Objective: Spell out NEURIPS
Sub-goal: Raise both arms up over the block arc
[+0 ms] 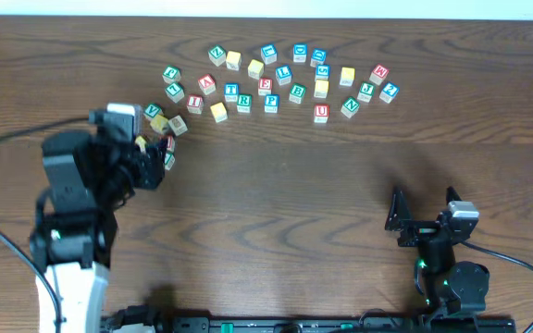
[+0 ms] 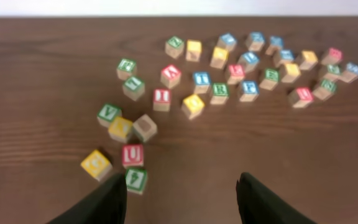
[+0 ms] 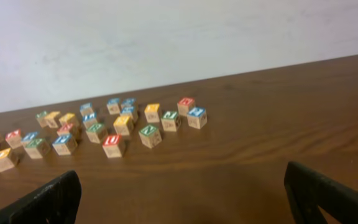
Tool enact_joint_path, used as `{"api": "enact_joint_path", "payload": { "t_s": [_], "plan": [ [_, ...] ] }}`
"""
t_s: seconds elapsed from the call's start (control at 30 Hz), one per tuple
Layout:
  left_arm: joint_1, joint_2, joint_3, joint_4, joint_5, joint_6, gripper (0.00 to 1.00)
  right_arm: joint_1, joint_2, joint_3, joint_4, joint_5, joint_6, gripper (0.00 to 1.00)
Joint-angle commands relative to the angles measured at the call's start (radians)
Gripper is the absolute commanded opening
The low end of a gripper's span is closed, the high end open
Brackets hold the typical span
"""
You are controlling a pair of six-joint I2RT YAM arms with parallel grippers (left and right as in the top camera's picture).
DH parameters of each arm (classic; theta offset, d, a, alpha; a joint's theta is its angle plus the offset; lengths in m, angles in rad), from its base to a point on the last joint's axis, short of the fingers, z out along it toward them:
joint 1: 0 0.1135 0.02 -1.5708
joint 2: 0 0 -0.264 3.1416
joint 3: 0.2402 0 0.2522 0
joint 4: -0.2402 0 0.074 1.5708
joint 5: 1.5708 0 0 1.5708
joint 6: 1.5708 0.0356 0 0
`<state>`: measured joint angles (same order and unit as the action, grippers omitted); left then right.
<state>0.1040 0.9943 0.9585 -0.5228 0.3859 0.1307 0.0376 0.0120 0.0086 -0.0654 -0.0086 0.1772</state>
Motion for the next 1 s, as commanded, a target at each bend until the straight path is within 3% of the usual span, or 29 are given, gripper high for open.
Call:
{"api": "enact_joint_path", "payload": {
  "t_s": [0.0, 0.2, 0.5, 0.7, 0.87, 0.97],
  "plan": [
    [0.004, 0.071, 0.141, -0.052, 0.094, -0.009, 0.56, -0.006, -0.005, -0.003, 0.003, -0.012, 0.001, 0.99],
    [0.004, 0.083, 0.153, -0.053, 0.111, -0.008, 0.56, -0.006, -0.005, -0.003, 0.095, -0.121, 0.016, 0.99],
    [0.004, 0.083, 0.153, -0.071, 0.113, -0.016, 0.56, -0.006, 0.068, 0.082, 0.073, -0.185, 0.015, 0.99],
    [0.004, 0.083, 0.153, -0.063, 0.112, -0.016, 0.56, -0.006, 0.297, 0.273, 0.012, -0.186, -0.039, 0.99],
    [0.004, 0.083, 0.153, -0.052, 0.107, -0.019, 0.56, -0.006, 0.567, 0.548, -0.185, -0.187, -0.109, 0.99],
    [0.004, 0.083, 0.153, -0.036, 0.05, -0.095, 0.56, -0.006, 0.704, 0.702, -0.29, -0.187, -0.116, 0.99]
  ]
}}
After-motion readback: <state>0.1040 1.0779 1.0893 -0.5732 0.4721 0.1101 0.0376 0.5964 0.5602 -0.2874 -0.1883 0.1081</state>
